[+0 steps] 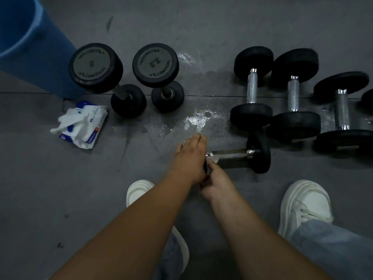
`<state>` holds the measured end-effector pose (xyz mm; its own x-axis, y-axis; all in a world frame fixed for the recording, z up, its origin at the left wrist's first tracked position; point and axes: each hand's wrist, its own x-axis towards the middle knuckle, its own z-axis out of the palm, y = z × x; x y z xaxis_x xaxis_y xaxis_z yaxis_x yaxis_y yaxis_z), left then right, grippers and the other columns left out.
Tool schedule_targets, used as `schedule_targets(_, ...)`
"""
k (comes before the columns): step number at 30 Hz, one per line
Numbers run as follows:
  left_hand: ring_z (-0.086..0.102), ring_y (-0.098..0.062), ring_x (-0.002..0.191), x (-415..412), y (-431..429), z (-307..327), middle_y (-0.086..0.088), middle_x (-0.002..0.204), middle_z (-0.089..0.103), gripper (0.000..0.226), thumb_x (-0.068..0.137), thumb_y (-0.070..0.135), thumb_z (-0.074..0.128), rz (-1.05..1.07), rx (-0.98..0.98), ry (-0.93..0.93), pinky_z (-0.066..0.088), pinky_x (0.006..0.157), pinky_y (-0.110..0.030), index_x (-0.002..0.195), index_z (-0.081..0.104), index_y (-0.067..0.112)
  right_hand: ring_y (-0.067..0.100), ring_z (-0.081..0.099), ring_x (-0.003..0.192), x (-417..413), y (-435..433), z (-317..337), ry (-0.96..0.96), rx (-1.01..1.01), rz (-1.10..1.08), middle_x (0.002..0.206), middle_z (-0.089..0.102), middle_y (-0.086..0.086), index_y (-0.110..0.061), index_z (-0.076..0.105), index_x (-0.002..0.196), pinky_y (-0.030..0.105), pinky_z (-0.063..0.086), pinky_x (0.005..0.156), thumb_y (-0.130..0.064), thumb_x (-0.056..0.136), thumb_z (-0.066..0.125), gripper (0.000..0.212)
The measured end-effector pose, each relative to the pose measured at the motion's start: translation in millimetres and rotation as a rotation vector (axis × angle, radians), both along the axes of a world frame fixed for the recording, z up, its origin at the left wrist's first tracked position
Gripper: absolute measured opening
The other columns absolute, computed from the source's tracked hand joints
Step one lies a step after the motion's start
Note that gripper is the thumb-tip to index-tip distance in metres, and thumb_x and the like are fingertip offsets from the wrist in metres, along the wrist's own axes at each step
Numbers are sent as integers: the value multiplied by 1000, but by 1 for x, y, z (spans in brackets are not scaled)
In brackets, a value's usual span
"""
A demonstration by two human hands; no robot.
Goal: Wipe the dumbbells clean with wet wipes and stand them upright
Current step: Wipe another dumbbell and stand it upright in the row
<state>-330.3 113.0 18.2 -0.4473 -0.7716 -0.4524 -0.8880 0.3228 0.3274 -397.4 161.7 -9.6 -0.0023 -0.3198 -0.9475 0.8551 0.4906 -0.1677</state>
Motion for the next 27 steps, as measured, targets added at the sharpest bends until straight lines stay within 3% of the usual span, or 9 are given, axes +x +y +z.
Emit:
schedule_targets(3, 10, -18, 150, 0, -1, 1, -3, 163, 8, 100, 78, 34, 72, -10, 15, -13, 12, 121, -44, 155, 11, 18, 18, 68, 74, -7, -3, 11, 62, -2, 61, 68, 73, 4, -10, 67, 90, 28, 56, 68, -27, 100, 49, 26)
schedule_targets(5, 11, -18, 150, 0, -3, -1, -2, 163, 9, 103, 77, 36, 75, -12, 15, -11, 13, 120, -43, 155, 11, 18, 22, 70, 78, -12, 4, 16, 252, -85, 123, 80, 74, 9, -4, 70, 92, 29, 56, 71, -19, 95, 59, 20)
schedule_targets(8, 13, -18, 150, 1, -3, -6, -2, 163, 10, 102, 78, 39, 74, -12, -8, -6, 15, 120, -43, 155, 11, 18, 22, 61, 83, -20, 3, 16, 956, -303, 443, 83, 68, 4, -8, 72, 84, 32, 45, 74, -20, 90, 58, 19)
schedule_targets(10, 14, -17, 150, 2, 0, -6, -2, 163, 11, 103, 77, 38, 74, -16, -19, -2, 15, 119, -42, 155, 10, 18, 22, 57, 106, -29, -10, 11, 1594, -302, 975, 104, 68, -5, -22, 70, 100, 37, 39, 88, -30, 90, 51, 23)
schedule_targets(11, 14, -17, 150, 2, 2, -6, -2, 163, 10, 104, 76, 37, 75, -17, -26, -4, 15, 119, -42, 155, 10, 19, 18, 52, 118, -34, -11, 5, 1718, -316, 1218, 115, 65, -11, -28, 66, 112, 40, 33, 96, -31, 92, 49, 26)
schedule_targets(14, 12, -20, 151, 2, 4, -5, -2, 164, 7, 100, 77, 34, 71, -22, -18, -12, 14, 119, -43, 155, 10, 19, 16, 50, 125, -48, 11, 0, 1805, -449, 1538, 124, 62, -15, -32, 61, 122, 43, 20, 103, -30, 86, 59, 36)
schedule_targets(17, 11, -19, 150, 1, 1, -4, -2, 163, 8, 101, 76, 33, 72, -17, 0, -24, 13, 120, -44, 155, 11, 19, 19, 54, 123, -57, 18, -1, 1877, -524, 1597, 123, 63, -14, -31, 63, 119, 44, 21, 102, -26, 80, 67, 40)
schedule_targets(21, 13, -19, 150, 2, 5, -2, -2, 164, 7, 99, 78, 32, 71, -14, -15, -25, 13, 119, -43, 155, 10, 18, 16, 44, 133, -46, 5, 2, 1723, -376, 1626, 134, 56, -16, -35, 54, 130, 43, 11, 105, -30, 89, 54, 41)
schedule_targets(27, 10, -19, 151, 1, 7, -2, -2, 164, 7, 102, 76, 31, 74, -12, -27, -29, 12, 120, -44, 155, 10, 18, 20, 51, 127, -48, 15, 8, 1805, -398, 1639, 129, 61, -14, -34, 58, 125, 45, 18, 103, -27, 82, 62, 44)
